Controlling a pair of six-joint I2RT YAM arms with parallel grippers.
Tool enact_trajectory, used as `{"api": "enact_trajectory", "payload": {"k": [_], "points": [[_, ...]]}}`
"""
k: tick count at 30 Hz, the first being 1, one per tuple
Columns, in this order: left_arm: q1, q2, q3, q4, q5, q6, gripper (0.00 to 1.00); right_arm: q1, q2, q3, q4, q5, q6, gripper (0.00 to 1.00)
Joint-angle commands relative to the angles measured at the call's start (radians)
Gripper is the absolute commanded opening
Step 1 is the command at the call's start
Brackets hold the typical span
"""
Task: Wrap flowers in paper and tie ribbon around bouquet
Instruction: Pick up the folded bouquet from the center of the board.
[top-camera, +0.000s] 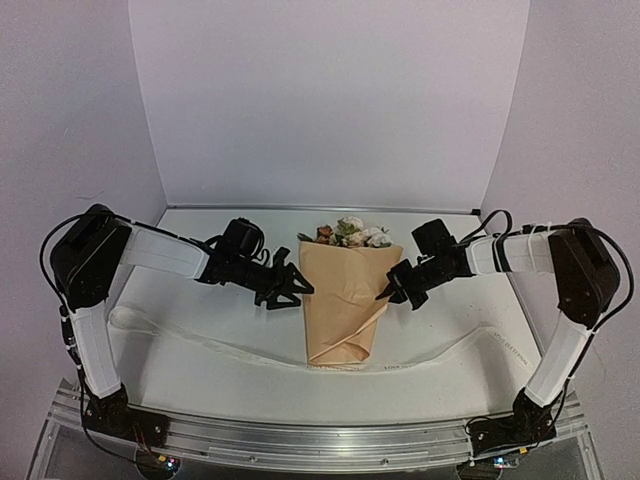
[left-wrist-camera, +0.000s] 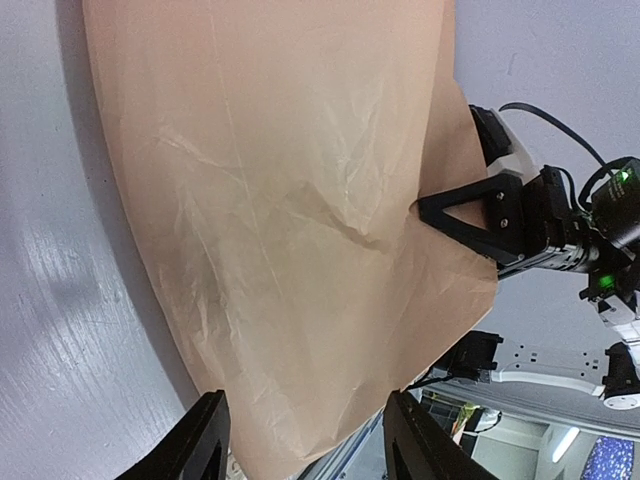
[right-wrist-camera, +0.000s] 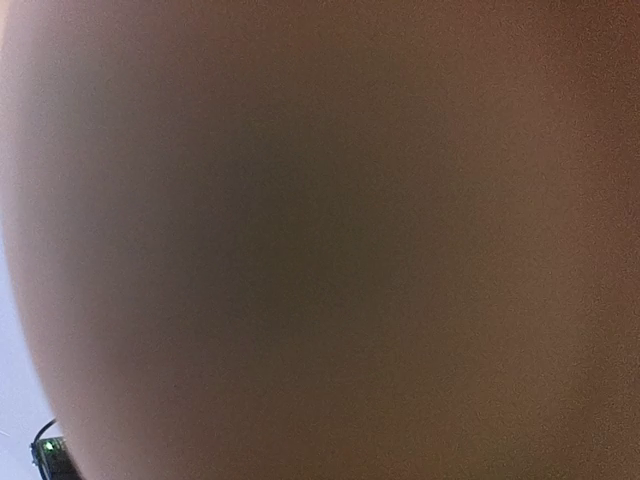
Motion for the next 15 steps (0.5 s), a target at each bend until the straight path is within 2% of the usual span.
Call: {"api": "enact_trajectory", "payload": {"k": [1,15], "points": [[-0.002,-0.079,-0.002,-0.032,-0.012,0.027,0.56,0.020,-0.064,-0.004,-0.023,0.024,0.090,0.00],[0.010,-0.200,-0.112,-0.051,-0.062,0.029,0.58,0.155,-0.166,-0.087,-0.022,0.110,0.148,0.00]]}}
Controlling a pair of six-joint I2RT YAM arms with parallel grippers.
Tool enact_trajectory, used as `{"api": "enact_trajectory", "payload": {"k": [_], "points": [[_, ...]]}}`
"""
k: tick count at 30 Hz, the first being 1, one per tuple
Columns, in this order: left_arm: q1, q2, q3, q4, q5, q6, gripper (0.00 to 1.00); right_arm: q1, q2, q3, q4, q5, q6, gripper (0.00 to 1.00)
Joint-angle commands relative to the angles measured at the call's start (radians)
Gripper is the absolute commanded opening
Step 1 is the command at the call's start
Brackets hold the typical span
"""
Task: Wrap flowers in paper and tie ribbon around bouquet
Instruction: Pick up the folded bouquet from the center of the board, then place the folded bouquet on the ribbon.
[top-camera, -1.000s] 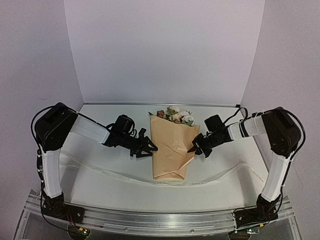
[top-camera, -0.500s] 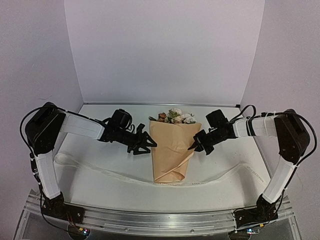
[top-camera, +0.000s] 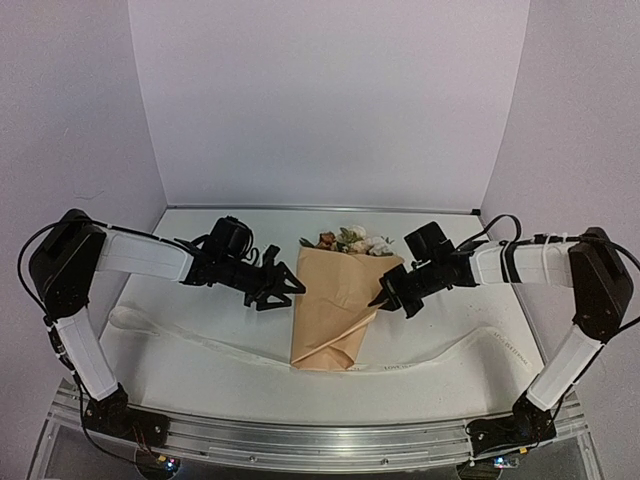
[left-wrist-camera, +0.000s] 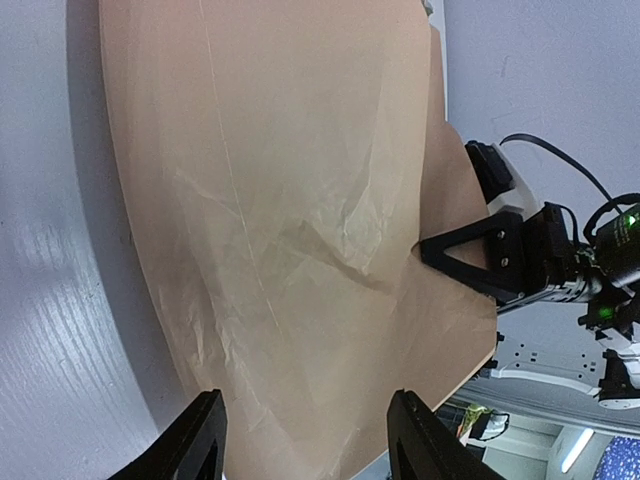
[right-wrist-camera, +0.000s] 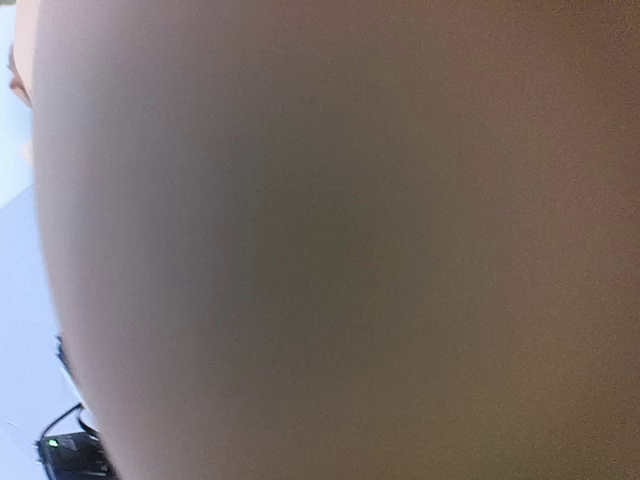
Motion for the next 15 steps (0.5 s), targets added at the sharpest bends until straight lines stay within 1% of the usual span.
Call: {"api": "enact_trajectory", "payload": {"k": [1,7,15], "points": [[0.008,-0.075,-0.040,-0.009,-0.024,0.021,0.58,0.058,-0.061,-0.054,-0.003,0.059,0.015,0.00],[0.008,-0.123,-0.104,-0.007,-0.044,0.016,0.58,0.115,-0.075,-0.114,0.049,0.061,0.004,0.00],[0.008,-0.198,-0.179,0.000,-0.114,-0.027,0.59,0.176,-0.106,-0.211,0.093,0.129,0.008,0.00]]}}
